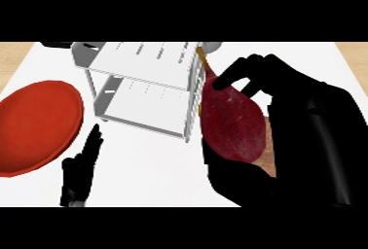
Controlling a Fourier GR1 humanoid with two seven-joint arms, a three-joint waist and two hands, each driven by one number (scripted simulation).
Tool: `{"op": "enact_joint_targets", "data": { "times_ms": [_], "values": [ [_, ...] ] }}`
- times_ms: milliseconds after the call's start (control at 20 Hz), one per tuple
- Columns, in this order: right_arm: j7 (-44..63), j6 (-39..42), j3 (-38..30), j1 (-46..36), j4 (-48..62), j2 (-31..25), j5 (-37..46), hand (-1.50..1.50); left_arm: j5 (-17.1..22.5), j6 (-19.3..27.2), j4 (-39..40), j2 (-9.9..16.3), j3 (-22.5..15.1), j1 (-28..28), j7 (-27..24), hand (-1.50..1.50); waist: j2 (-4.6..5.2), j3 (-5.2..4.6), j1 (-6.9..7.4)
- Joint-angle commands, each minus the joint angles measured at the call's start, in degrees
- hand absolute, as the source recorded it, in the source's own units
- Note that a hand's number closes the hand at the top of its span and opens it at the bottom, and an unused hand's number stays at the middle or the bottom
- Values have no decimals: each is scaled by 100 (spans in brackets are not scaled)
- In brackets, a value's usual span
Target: Pick the pear from the cutting board and place it in the tiered basket
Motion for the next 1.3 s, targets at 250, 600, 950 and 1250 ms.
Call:
{"op": "enact_joint_targets", "data": {
  "times_ms": [250,600,950,1250],
  "values": [
    [823,-203,-660,-1581,1953,55,-183,150,-43,-23,128,-66,6,-209,261,0,43,-11,67],
    [154,-576,-1270,-2322,3481,56,-508,150,-139,-55,330,-230,-96,121,-305,0,54,-9,91],
    [-656,-1606,-857,-2548,5182,56,-581,150,-135,-92,309,-248,-2,-60,-98,0,74,-9,123],
    [-894,-2595,-366,-2473,6316,57,-626,150,-120,-175,47,-95,107,-128,246,0,81,-7,165]
  ]
}}
